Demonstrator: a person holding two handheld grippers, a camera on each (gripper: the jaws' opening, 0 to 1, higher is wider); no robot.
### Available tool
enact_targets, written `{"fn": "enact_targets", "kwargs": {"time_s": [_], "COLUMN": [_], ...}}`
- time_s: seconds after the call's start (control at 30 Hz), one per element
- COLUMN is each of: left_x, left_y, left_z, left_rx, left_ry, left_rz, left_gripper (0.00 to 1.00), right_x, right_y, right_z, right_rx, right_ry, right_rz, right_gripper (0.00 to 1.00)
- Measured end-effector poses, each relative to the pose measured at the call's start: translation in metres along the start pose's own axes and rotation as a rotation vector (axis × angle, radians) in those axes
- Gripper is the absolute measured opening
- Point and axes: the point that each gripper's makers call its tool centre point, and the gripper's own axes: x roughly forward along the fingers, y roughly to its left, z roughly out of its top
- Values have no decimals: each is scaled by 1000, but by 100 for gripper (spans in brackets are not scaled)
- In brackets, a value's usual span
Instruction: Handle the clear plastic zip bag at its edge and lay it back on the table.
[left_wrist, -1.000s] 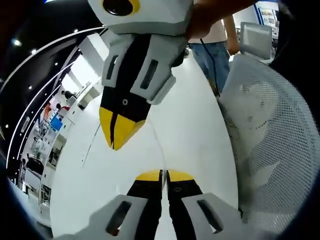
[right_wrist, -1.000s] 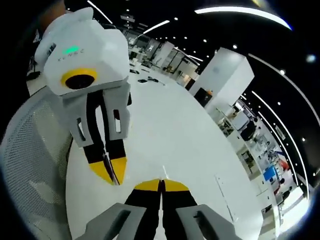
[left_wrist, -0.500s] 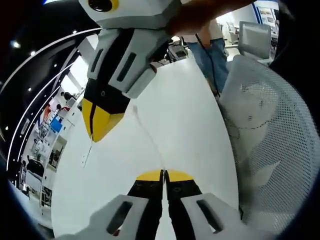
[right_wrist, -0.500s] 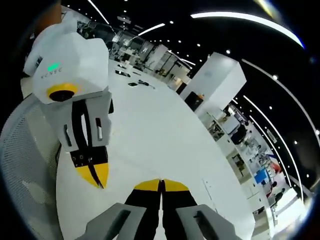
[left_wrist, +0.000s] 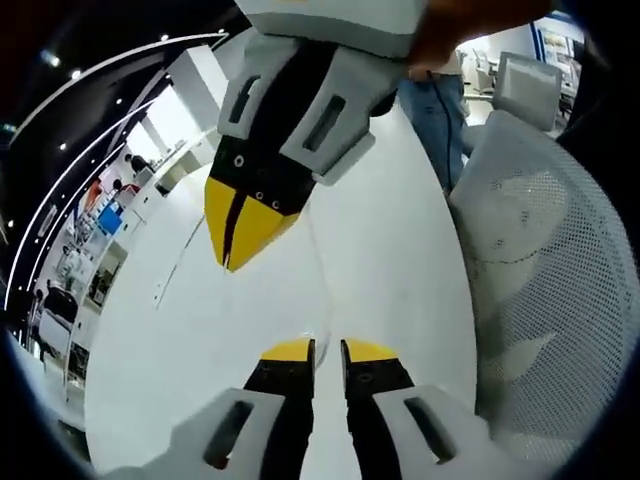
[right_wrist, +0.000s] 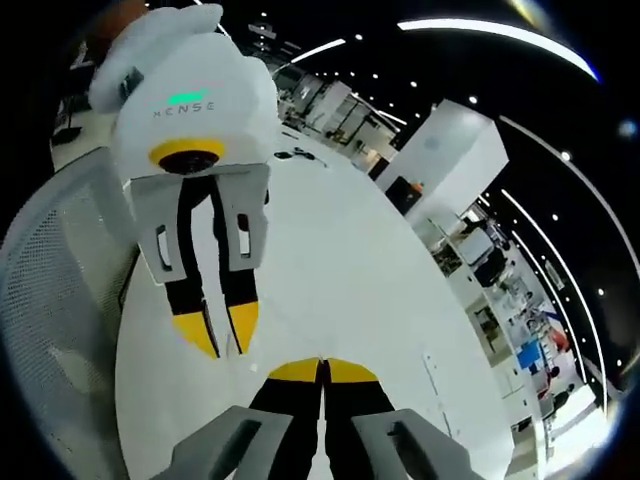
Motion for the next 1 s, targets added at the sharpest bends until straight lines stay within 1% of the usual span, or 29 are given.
{"fn": "enact_targets", "kwargs": {"time_s": [0.07, 0.2, 0.3, 0.37, 0.47, 0.57, 0.8, 0.93, 1.0], "left_x": [2, 4, 4, 2, -3, -9, -17, -22, -23], "left_y": [0, 2, 3, 3, 2, 1, 3, 7, 8], "left_z": [0, 2, 2, 2, 2, 2, -10, -15, -15], "left_rx": [-34, -68, -67, -67, -90, -111, -130, -162, -169], "left_ry": [3, 1, -3, -4, -15, -25, -11, -13, -14], "left_rz": [-7, 4, 12, 20, 28, 39, 62, 79, 83], "left_gripper": [10, 13, 16, 17, 17, 18, 21, 20, 20], "right_x": [1, 7, 12, 16, 22, 26, 36, 38, 38], "right_y": [0, 1, 2, 2, 5, 7, 9, 6, 2], "right_z": [-3, -12, -18, -22, -30, -33, -43, -50, -53], "right_rx": [20, -7, 18, 21, 21, 21, 9, 6, -10], "right_ry": [3, 23, 36, 38, 49, 51, 59, 63, 63], "right_rz": [8, 21, 36, 38, 56, 65, 79, 81, 70], "right_gripper": [0, 0, 0, 0, 0, 0, 0, 0, 0]}}
